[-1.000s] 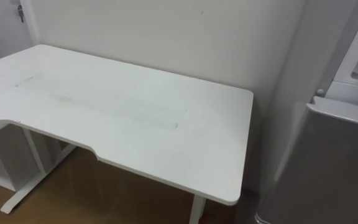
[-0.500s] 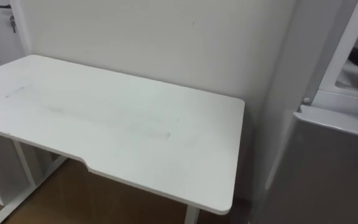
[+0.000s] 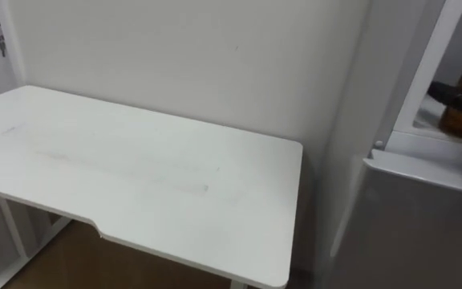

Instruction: Put the bottle in the upper fridge

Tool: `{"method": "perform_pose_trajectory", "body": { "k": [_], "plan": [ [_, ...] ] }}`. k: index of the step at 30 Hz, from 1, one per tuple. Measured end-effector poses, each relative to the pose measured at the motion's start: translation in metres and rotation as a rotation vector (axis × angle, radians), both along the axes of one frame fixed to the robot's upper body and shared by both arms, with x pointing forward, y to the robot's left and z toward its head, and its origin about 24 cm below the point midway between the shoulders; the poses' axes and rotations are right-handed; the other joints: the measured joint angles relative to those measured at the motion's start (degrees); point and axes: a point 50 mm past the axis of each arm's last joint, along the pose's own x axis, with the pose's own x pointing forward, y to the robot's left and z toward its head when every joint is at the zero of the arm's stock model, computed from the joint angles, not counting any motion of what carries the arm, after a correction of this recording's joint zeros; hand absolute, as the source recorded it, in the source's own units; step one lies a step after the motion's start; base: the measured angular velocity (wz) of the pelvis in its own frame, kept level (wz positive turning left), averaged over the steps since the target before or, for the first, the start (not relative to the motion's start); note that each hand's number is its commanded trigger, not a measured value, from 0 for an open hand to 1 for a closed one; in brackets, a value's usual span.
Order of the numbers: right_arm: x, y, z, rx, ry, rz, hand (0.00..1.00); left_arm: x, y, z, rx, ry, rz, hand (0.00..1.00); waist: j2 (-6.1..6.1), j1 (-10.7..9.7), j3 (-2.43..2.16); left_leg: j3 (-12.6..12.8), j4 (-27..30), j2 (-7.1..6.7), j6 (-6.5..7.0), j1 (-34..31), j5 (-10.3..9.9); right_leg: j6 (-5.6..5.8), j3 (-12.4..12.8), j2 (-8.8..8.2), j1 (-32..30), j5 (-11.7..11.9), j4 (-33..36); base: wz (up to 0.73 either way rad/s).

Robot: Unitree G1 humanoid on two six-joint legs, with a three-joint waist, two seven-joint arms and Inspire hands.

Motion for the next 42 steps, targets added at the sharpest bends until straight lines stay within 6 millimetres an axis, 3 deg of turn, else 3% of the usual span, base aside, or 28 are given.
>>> {"method": "perform_pose_trajectory", "body": {
  "k": [9,20,35,42],
  "plan": [
    [-0.005,-0.001,-0.006,0.0,-0.023,0.031,0.0,0.001,0.0,0.0,-0.008,-0.007,0.008,0.0,-0.52,-0.01,-0.2,0.35,-0.51,0.06,-0.03,0.37,-0.04,-0.01,0.07,0.09,0.18,0.01,-0.35,0.0],
    [-0.006,0.005,-0.004,-0.024,-0.029,0.05,0.0,0.0,-0.001,-0.001,-0.041,-0.007,0.005,0.0,-0.68,-1.22,-0.09,0.5,-0.53,0.05,-0.03,0.29,-0.04,0.07,-0.03,0.03,0.2,-0.07,-0.55,0.0],
    [-0.007,-0.001,-0.005,-0.015,-0.028,0.027,0.0,0.004,0.0,0.0,-0.039,-0.012,0.0,0.0,-1.91,-1.21,0.39,-0.11,1.21,0.17,0.03,-2.08,-0.08,-0.09,-0.06,0.1,-1.4,-0.17,-0.29,0.02],
    [0.0,-0.008,0.009,-0.02,-0.006,-0.063,0.0,0.021,0.005,0.002,-0.028,-0.045,-0.017,0.0,-1.91,1.28,0.41,0.03,3.5,1.01,0.09,-6.71,-0.09,-0.85,0.74,0.33,-6.24,0.33,1.94,-0.08]
  ]
}}
